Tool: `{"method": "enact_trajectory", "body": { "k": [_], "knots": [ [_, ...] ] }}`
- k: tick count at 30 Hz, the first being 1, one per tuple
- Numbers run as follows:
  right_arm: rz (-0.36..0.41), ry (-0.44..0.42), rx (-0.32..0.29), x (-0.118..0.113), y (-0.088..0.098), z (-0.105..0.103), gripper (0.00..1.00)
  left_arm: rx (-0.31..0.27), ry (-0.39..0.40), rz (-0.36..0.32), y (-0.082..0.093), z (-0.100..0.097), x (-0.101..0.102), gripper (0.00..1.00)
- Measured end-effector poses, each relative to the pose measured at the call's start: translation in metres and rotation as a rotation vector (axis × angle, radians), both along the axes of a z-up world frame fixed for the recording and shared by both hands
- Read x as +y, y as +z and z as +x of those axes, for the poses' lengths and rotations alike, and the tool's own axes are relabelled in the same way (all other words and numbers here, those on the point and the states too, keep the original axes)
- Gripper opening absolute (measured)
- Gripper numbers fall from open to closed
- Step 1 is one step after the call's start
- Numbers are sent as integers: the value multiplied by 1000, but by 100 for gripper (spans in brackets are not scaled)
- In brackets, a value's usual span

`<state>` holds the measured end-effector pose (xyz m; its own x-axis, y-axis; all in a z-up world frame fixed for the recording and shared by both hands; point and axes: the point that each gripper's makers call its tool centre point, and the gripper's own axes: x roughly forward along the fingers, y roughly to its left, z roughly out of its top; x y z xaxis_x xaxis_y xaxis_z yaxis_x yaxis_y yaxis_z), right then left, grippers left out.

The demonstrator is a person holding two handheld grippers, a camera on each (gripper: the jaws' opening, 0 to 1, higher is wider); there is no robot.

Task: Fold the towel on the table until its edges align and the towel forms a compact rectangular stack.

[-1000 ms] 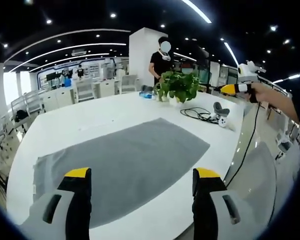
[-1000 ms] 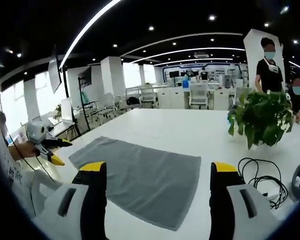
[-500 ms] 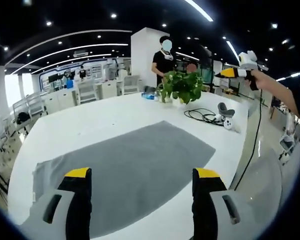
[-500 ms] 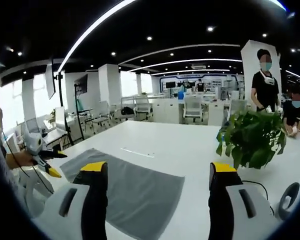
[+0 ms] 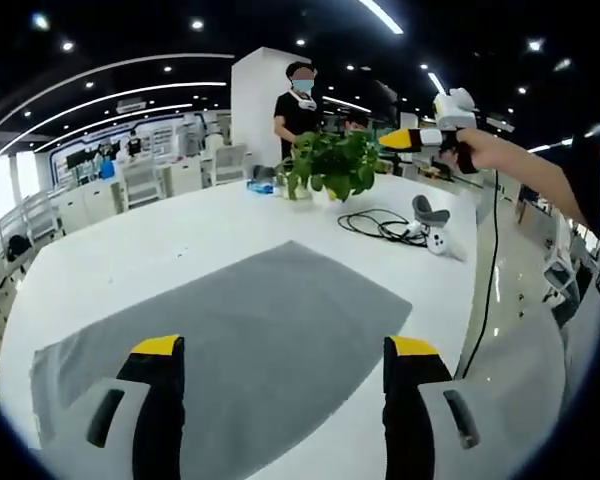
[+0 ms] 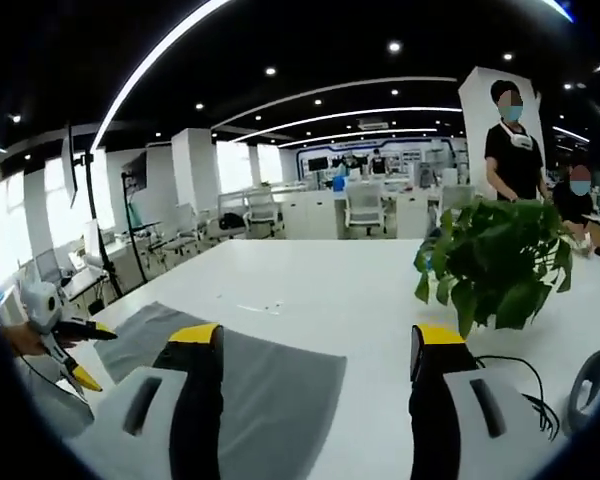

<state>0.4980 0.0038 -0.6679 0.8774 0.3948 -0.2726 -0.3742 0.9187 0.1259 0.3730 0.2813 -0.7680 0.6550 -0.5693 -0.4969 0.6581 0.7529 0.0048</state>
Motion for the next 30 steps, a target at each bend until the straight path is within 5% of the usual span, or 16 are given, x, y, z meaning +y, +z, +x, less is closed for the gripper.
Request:
{"method": "enact_trajectory", "body": {
  "k": [3,7,12,18,21,30],
  "knots": [
    [-1,-3,3,2,-10,11,70,5,-61,20,-8,1,-21,83],
    [-13,0,17,5,-26,24,66,-14,-177,176,-31,2,-43,80],
    [-30,16,38,11,-41,36,63,-52,-279,213,-42,4,-76,77],
    [-44,33,54,18,-58,50,61,-66,-313,167,-47,6,-105,71],
    [-39,31,22,20,-63,57,52,-120,-324,224,-52,12,-109,66],
    [-73,57,89,29,-102,73,48,-138,-370,199,-57,20,-144,64]
  ]
}}
